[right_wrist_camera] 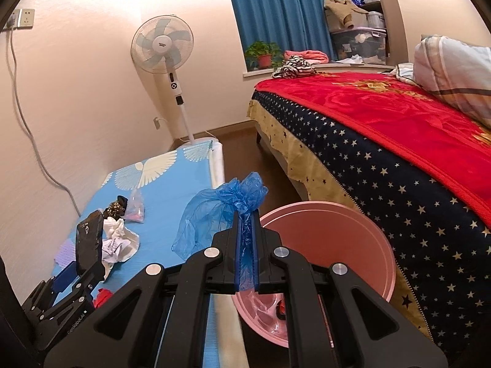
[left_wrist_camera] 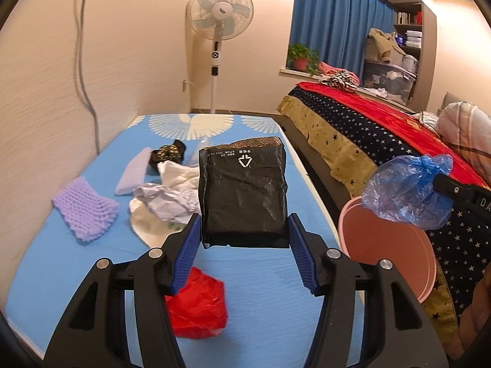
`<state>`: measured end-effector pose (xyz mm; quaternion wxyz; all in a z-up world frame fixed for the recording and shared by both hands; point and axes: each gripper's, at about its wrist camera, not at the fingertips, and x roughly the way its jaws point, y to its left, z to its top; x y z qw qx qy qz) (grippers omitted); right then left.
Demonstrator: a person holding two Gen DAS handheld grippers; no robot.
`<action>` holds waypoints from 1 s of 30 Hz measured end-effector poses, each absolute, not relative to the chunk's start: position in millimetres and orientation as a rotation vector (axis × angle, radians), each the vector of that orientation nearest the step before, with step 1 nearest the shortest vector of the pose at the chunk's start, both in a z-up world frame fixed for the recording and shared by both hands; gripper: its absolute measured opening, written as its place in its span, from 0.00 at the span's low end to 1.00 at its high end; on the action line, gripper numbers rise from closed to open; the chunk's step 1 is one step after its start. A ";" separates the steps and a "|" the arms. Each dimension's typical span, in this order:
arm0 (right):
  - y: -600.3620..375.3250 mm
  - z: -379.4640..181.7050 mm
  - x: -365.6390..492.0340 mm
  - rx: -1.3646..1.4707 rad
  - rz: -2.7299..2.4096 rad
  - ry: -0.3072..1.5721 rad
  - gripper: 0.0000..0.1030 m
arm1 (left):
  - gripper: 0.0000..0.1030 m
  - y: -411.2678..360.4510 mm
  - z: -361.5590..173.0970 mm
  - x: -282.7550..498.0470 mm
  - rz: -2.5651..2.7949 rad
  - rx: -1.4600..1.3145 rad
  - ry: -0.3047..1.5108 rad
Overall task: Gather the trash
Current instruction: 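Carry the blue bag over the pink bin with the right tool, then drop the black pouch into the pink bin with the left tool while the right tool releases the blue bag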
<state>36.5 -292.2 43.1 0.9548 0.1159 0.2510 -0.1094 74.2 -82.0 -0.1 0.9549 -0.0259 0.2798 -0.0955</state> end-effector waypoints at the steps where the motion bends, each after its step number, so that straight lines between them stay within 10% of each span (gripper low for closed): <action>1: -293.9 43.3 35.8 0.236 -0.227 0.508 0.06 | 0.54 -84.6 -0.7 75.4 -0.201 -0.053 0.570; 30: -358.0 47.6 21.0 0.285 -0.453 0.465 0.06 | 0.54 -161.7 -15.4 86.3 -0.360 -0.018 0.587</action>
